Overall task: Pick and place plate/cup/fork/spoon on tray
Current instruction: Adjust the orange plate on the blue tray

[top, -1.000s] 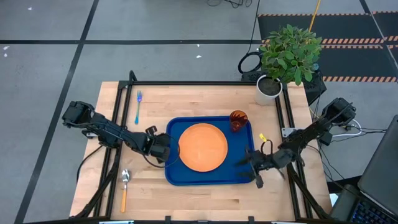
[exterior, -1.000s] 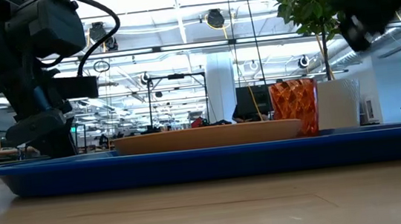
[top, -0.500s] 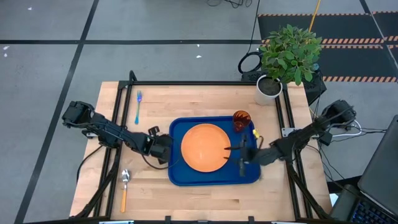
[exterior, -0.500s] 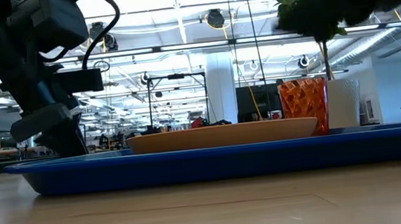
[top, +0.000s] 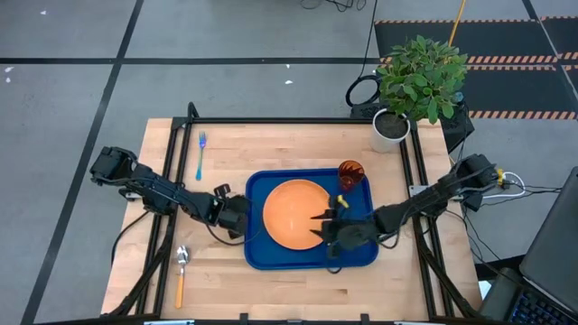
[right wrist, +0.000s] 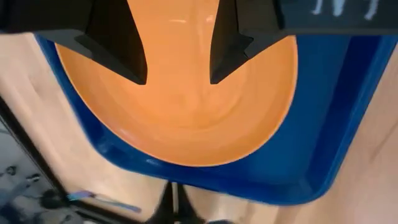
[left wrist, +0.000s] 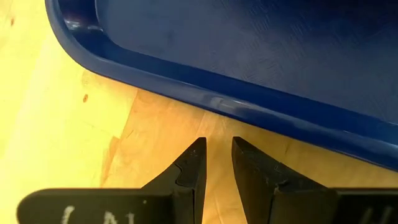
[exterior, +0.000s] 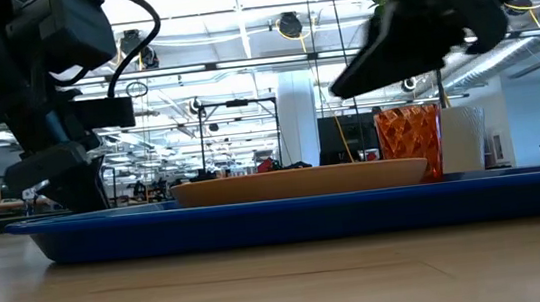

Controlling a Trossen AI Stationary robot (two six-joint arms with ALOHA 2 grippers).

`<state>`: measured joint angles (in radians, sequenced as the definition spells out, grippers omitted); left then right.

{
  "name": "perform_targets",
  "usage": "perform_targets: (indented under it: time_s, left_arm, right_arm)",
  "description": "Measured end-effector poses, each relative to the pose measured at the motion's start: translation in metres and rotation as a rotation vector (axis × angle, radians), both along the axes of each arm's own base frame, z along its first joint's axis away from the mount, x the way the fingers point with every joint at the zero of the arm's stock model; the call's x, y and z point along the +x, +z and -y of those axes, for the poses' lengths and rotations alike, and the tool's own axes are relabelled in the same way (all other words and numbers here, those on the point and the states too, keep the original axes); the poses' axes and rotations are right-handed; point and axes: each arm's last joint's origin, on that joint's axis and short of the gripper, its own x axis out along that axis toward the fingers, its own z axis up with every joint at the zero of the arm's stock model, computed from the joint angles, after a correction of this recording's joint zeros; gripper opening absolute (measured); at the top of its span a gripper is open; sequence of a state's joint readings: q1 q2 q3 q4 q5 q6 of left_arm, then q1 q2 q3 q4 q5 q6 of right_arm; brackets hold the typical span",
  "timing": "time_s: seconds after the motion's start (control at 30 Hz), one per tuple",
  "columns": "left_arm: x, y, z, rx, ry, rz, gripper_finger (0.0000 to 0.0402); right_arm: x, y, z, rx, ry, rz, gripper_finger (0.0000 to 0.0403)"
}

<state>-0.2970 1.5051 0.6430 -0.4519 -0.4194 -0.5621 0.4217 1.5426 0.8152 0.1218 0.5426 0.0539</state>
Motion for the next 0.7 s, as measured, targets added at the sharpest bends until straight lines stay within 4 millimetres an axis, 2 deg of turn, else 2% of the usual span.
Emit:
perform_targets:
  time_s: [0.27, 0.53, 0.7]
  left_arm:
    - [-0.004, -0.001, -0.001, 0.004, 0.019, -0.034, 0.0081]
    - [-0.005, -0.001, 0.000, -0.002, 0.031, -0.031, 0.0081]
    - [-0.005, -0.001, 0.003, -0.003, 0.021, -0.027, 0.0081]
  right_arm:
    - [0.037, 0.005, -0.002, -0.044, 0.113, -0.303, 0.0169]
    - [0.054, 0.032, -0.013, 0.058, 0.240, -0.278, 0.0169]
    - [0.058, 0.027, -0.010, 0.062, 0.220, -0.288, 0.0169]
